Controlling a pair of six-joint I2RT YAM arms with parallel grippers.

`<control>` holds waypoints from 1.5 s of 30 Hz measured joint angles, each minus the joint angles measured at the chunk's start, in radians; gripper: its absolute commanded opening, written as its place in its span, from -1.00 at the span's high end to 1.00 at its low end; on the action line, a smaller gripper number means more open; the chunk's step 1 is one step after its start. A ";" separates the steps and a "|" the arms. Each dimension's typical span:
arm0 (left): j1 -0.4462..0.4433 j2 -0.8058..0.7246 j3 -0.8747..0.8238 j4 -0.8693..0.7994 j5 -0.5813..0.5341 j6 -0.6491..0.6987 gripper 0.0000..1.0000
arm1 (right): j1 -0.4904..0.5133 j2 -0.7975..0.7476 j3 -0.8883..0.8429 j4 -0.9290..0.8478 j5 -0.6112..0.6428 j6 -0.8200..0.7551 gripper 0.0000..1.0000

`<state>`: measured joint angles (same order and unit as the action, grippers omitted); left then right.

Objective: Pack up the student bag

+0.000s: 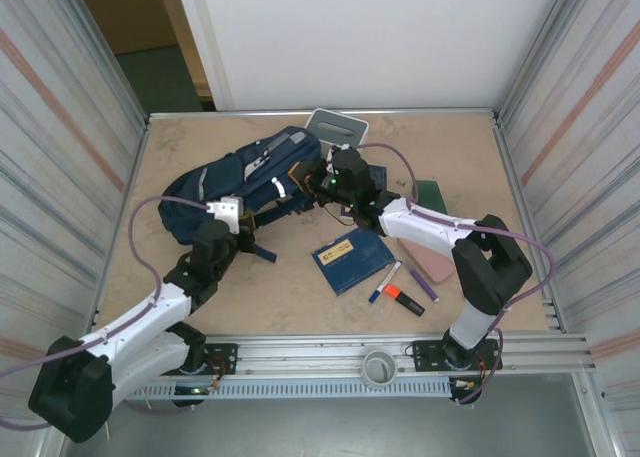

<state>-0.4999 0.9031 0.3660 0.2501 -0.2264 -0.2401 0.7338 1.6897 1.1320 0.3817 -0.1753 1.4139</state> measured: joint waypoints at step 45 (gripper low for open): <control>0.147 0.018 0.246 -0.524 0.616 -0.193 1.00 | -0.164 -0.282 -0.045 -0.681 -0.002 -0.828 -0.70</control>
<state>-0.3527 0.9207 0.6117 -0.2741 0.3897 -0.4328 0.5701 1.4082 1.0866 -0.2993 -0.1776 0.5861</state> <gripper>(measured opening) 0.093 0.833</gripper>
